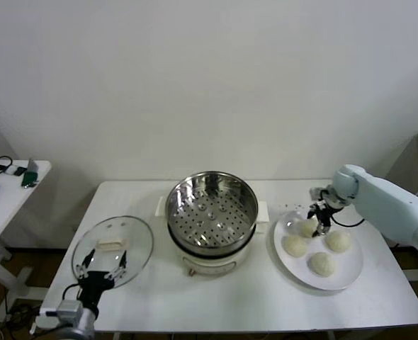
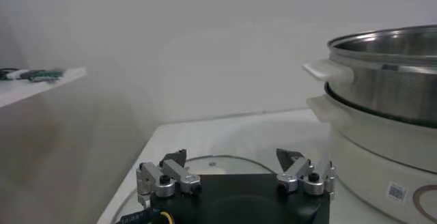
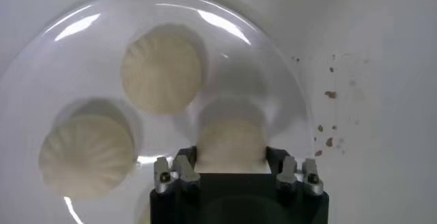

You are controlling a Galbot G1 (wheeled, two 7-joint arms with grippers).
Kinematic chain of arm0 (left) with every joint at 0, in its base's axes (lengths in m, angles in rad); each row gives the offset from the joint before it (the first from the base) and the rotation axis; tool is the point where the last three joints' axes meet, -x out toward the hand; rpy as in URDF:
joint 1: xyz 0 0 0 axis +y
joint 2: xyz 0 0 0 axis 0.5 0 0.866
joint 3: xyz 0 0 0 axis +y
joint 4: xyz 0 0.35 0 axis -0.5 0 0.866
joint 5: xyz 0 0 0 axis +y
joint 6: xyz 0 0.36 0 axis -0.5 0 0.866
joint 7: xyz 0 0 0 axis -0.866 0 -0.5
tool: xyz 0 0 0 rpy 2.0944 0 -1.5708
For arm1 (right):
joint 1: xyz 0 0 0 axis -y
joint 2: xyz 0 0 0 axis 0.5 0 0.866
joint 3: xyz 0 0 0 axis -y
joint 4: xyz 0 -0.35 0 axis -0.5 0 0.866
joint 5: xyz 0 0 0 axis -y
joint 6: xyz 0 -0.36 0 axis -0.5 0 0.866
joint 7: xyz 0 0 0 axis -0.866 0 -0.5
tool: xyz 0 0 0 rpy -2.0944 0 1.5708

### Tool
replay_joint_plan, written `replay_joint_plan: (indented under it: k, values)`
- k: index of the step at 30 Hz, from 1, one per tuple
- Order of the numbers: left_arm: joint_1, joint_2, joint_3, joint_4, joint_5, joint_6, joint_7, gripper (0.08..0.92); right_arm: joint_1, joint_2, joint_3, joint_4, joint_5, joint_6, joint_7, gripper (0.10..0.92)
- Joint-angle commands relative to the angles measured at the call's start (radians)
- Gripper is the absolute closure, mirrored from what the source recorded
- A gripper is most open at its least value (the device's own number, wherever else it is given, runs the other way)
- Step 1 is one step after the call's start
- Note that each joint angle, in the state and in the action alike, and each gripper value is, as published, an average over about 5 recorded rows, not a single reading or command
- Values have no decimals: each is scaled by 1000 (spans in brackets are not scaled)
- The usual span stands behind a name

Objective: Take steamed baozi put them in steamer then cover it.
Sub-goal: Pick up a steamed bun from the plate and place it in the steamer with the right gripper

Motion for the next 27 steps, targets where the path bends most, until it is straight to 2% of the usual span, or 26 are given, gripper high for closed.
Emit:
replay_joint_plan:
  k: [1, 8, 14, 18, 22, 27]
  values:
    - [-1, -1, 2, 2, 1, -1, 0, 177, 54, -12, -28, 36, 8, 10, -2, 355]
    - [-2, 4, 2, -4, 3, 1, -1, 177, 472, 12, -364, 175, 157, 133, -26, 355]
    - [-4, 15, 1, -10, 2, 0, -1, 177, 745, 130, -460, 277, 251, 352, -26, 355]
    - [-7, 15, 1, -6, 2, -2, -1, 177, 829, 210, -461, 402, 238, 455, -31, 355]
    - [-12, 14, 4, -4, 4, -3, -2, 177, 828, 282, -459, 532, 190, 477, -6, 355]
    - [-14, 15, 1, -6, 5, -2, -1, 177, 744, 341, -457, 577, 71, 494, 36, 355]
